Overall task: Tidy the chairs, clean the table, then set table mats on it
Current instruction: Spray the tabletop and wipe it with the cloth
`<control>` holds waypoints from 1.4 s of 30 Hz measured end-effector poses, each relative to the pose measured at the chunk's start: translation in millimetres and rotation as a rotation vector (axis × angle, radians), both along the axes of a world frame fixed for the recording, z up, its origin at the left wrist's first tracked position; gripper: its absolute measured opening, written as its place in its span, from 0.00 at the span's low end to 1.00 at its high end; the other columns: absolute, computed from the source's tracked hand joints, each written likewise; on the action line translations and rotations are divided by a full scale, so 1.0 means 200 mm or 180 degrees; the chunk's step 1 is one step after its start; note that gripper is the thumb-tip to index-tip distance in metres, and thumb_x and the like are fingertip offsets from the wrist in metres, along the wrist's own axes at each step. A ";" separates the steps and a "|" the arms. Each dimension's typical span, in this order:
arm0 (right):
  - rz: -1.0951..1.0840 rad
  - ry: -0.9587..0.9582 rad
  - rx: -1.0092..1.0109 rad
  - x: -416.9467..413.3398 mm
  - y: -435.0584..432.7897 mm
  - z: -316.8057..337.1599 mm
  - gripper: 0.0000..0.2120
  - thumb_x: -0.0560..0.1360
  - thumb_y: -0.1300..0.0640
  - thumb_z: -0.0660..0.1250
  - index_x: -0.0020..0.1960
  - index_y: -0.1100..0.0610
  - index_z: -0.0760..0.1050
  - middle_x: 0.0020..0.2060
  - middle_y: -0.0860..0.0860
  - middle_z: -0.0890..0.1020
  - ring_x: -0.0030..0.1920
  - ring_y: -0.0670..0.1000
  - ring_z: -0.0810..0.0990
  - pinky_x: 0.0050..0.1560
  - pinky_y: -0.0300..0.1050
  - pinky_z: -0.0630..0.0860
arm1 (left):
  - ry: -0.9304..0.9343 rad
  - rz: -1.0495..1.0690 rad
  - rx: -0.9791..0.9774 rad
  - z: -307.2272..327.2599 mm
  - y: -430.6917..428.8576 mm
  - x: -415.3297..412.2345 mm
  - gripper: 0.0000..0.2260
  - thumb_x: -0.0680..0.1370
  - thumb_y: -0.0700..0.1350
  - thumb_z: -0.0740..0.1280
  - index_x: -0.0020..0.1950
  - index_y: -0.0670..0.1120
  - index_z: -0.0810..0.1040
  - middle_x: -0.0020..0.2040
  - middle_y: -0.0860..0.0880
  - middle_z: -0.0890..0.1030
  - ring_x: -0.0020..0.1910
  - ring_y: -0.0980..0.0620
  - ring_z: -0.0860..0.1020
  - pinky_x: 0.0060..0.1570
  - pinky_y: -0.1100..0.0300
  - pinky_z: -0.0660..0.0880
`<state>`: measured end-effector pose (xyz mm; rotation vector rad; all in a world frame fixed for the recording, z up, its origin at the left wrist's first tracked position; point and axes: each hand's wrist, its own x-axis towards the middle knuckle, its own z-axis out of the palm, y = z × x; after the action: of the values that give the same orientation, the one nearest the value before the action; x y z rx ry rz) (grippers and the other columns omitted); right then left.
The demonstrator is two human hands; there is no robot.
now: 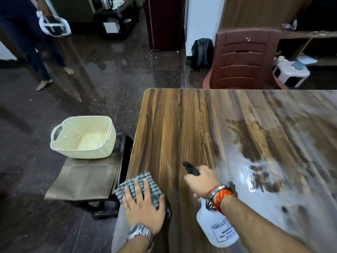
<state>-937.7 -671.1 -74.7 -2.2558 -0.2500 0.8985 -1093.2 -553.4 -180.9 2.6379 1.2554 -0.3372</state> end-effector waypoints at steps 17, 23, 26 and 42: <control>-0.0121 -0.0337 0.0104 -0.17 -0.19 -0.04 0.11 0.64 0.48 0.67 0.33 0.55 0.71 0.32 0.53 0.77 0.36 0.57 0.78 0.35 0.43 0.71 | -0.0232 -0.0485 0.0020 0.00 -0.18 0.22 0.35 0.75 0.69 0.45 0.79 0.56 0.46 0.80 0.49 0.46 0.76 0.36 0.44 0.72 0.42 0.38; -0.0444 -0.0376 0.0040 -0.14 -0.24 -0.05 0.14 0.61 0.48 0.63 0.38 0.58 0.76 0.37 0.59 0.83 0.40 0.62 0.83 0.41 0.49 0.80 | -0.0278 -0.0572 -0.0045 -0.01 -0.19 0.29 0.34 0.77 0.68 0.48 0.79 0.55 0.45 0.80 0.49 0.43 0.76 0.37 0.41 0.72 0.41 0.37; -0.0440 -0.0354 -0.0015 -0.16 -0.25 -0.06 0.17 0.61 0.48 0.63 0.40 0.60 0.77 0.37 0.60 0.83 0.38 0.62 0.83 0.41 0.53 0.83 | -0.0379 -0.0540 -0.0319 0.02 -0.15 0.28 0.31 0.78 0.66 0.48 0.79 0.56 0.47 0.80 0.50 0.43 0.77 0.39 0.41 0.74 0.43 0.38; -0.1129 -0.0329 -0.0424 -0.02 -0.72 0.00 0.09 0.62 0.51 0.62 0.29 0.57 0.70 0.32 0.58 0.80 0.35 0.61 0.78 0.37 0.47 0.76 | -0.0435 -0.1803 -0.0377 0.02 -0.87 0.47 0.34 0.71 0.61 0.55 0.75 0.47 0.64 0.76 0.43 0.63 0.72 0.31 0.60 0.69 0.37 0.50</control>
<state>-940.9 -814.8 -73.9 -2.3709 0.1668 0.6272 -999.9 -727.3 -177.2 2.8058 0.4141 -0.2930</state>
